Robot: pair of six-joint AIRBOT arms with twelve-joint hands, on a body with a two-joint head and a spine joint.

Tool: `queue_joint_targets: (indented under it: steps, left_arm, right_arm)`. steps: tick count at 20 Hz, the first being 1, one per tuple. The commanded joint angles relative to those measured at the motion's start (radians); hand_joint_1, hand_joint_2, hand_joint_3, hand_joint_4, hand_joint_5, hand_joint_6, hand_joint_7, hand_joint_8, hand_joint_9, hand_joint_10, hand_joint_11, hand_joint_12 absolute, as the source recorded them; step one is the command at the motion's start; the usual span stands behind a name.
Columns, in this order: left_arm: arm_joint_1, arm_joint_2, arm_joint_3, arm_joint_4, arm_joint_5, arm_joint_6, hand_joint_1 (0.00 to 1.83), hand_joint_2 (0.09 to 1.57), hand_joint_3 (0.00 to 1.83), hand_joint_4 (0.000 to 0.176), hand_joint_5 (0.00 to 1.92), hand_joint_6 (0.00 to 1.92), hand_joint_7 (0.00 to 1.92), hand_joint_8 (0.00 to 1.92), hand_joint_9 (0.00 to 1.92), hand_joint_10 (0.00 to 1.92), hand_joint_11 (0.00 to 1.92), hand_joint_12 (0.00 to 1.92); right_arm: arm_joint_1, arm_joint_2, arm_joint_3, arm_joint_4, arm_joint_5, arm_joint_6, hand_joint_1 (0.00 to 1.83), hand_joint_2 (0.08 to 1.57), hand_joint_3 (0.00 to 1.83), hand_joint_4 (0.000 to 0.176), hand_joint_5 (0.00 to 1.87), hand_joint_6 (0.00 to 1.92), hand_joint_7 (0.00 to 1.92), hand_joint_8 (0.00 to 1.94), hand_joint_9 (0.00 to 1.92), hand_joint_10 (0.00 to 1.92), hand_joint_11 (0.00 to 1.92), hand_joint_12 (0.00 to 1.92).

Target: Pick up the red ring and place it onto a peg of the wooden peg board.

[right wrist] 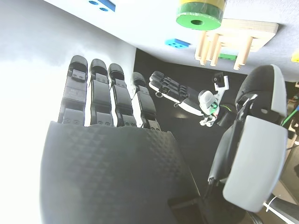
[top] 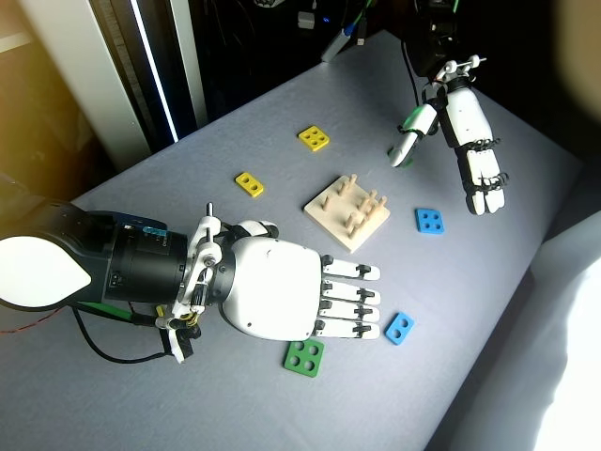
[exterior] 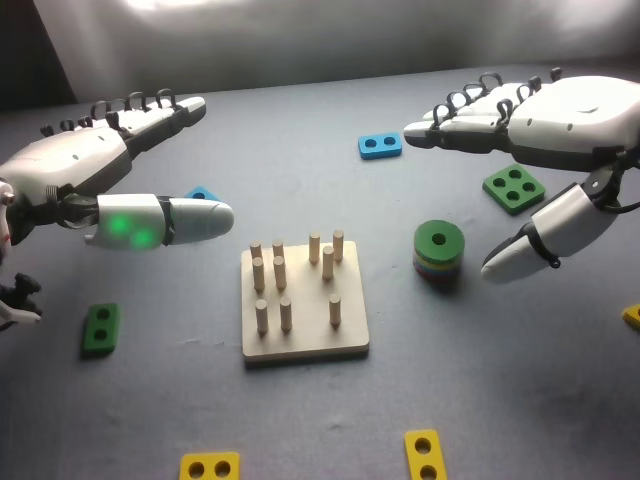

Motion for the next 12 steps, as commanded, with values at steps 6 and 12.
queue_joint_targets:
  steps: [6, 12]
  left_arm:
    - [-0.014, 0.005, 0.005, 0.0, -0.126, -0.005, 0.23, 0.89, 0.0, 0.176, 0.0, 0.0, 0.0, 0.0, 0.0, 0.0, 0.0, 0.0]
    - [-0.017, 0.005, 0.005, 0.0, -0.127, -0.005, 0.22, 0.89, 0.0, 0.176, 0.0, 0.0, 0.0, 0.0, 0.0, 0.0, 0.0, 0.0]
  right_arm:
    - [0.02, -0.004, 0.002, 0.02, 0.069, 0.009, 0.67, 0.77, 0.04, 0.077, 0.0, 0.0, 0.0, 0.0, 0.0, 0.0, 0.0, 0.0]
    - [0.015, -0.02, 0.013, 0.011, 0.05, 0.01, 0.71, 0.78, 0.03, 0.051, 0.01, 0.0, 0.0, 0.0, 0.0, 0.0, 0.0, 0.0]
